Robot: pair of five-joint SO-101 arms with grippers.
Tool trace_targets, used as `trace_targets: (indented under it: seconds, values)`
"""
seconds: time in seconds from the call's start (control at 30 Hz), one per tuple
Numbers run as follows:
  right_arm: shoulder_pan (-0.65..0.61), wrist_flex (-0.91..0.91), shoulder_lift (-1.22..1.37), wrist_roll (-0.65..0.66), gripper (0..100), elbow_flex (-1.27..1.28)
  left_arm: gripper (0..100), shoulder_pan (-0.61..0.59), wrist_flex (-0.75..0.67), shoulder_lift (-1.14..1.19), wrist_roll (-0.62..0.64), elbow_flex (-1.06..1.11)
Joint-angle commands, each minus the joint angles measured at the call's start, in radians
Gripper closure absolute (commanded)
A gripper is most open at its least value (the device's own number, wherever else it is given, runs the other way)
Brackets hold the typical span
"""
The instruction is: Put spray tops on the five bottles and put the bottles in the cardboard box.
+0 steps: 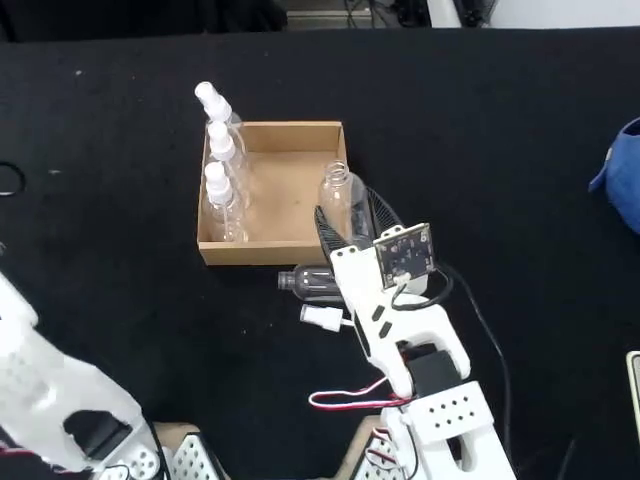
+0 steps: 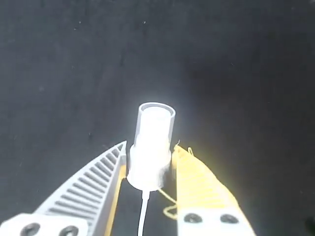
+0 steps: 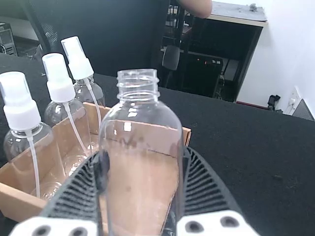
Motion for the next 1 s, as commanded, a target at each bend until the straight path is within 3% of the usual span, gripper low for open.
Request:
trace_targets:
  seconds: [0.0,0.2,0.53,0.67,0.83,0.97]
  values:
    - [0.023,0.0,-0.03,-0.003,98.7,-0.004,97,0.045,0.009,-0.311,0.054,0.096]
    - [0.046,0.002,-0.03,-0.006,98.8,-0.007,97,0.193,-0.043,-0.509,0.175,0.087]
    - [0.095,-0.002,-0.03,-0.012,98.8,-0.015,97,0.628,-0.049,-0.612,0.477,-0.291]
    - [0.095,-0.003,-0.03,-0.012,98.8,-0.015,97,0.797,-0.058,-0.612,0.537,-0.355]
    - [0.092,-0.006,-0.031,-0.018,98.8,-0.019,97,0.987,-0.178,-0.611,0.6,-0.352]
    - [0.094,-0.026,-0.031,-0.115,98.8,-0.021,97,1.089,-0.239,-0.612,0.605,-0.328]
